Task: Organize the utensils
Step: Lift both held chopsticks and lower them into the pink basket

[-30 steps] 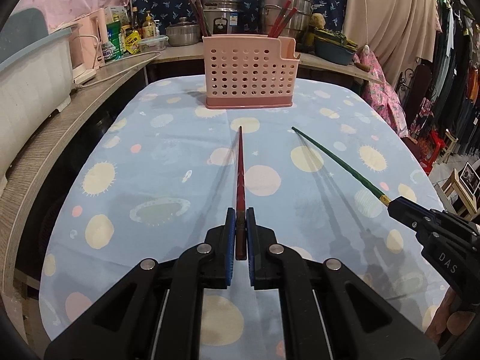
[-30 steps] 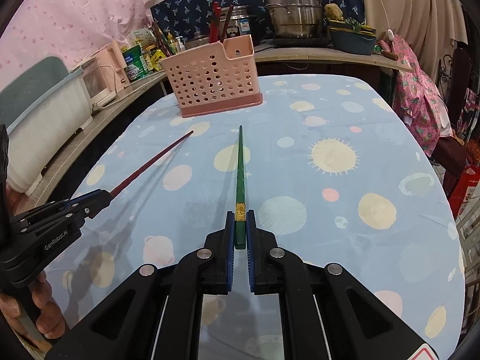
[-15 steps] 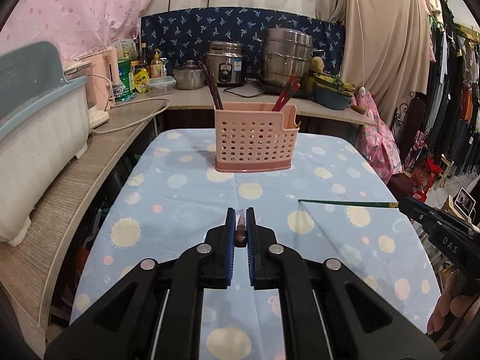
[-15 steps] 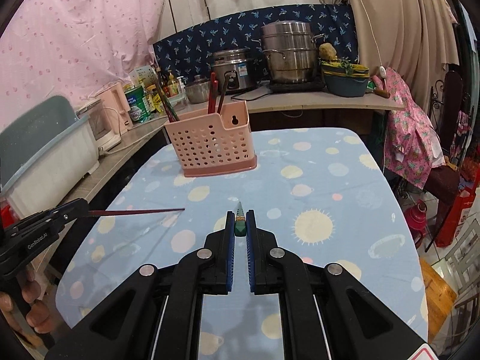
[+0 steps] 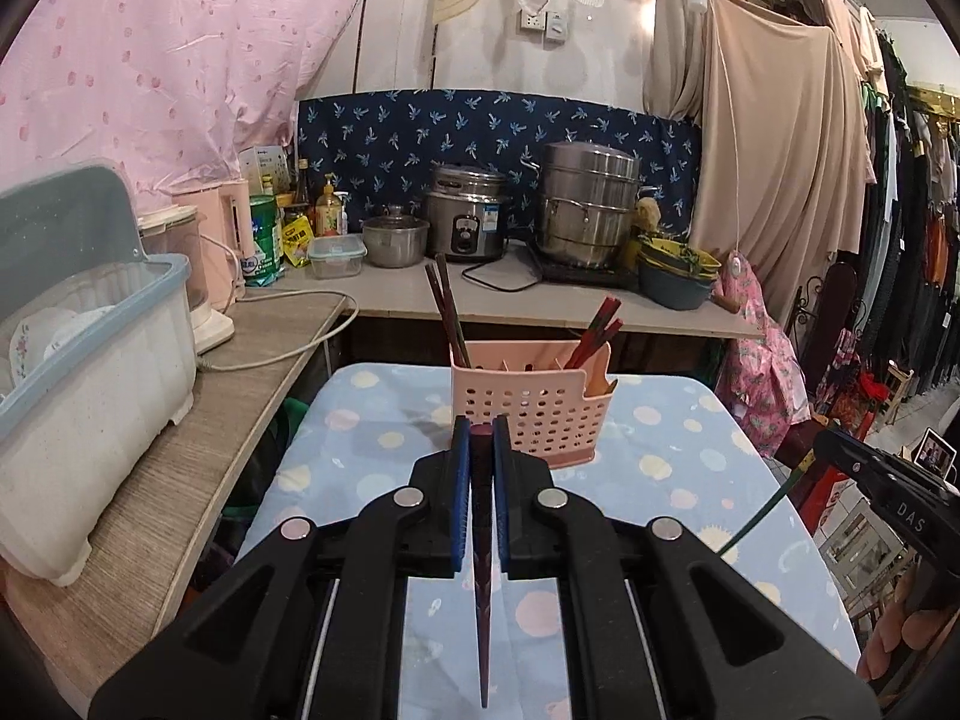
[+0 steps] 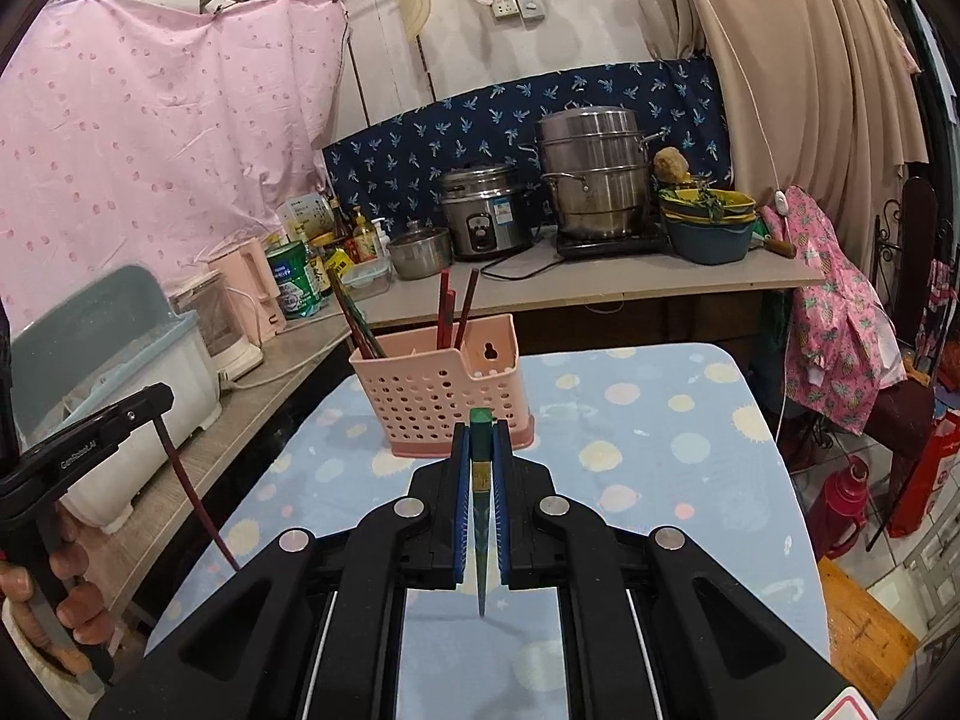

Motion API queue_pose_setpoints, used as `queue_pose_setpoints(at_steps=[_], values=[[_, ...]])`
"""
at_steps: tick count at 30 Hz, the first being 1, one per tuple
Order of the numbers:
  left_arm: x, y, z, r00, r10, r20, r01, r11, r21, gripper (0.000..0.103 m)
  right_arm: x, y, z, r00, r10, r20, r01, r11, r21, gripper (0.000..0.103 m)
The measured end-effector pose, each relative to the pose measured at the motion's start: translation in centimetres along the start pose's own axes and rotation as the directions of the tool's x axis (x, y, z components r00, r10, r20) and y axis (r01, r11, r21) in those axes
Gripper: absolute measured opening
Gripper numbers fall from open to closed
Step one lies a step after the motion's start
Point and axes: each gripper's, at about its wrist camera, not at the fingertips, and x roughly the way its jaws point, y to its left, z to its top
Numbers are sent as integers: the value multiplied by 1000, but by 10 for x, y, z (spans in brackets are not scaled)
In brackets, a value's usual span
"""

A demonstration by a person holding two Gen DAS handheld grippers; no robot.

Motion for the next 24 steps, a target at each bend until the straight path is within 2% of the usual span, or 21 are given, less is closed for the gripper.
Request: queue_pose_setpoints(at_steps=[12,24], values=[[15,2,79,990,-4,141,6,1000,-18,7,17,25,81,990,88,114,-86,996,-19,7],[56,3,161,968,2,250,5,1000,-27,7,77,51,177,969,126,212,-122,992,-31,7]])
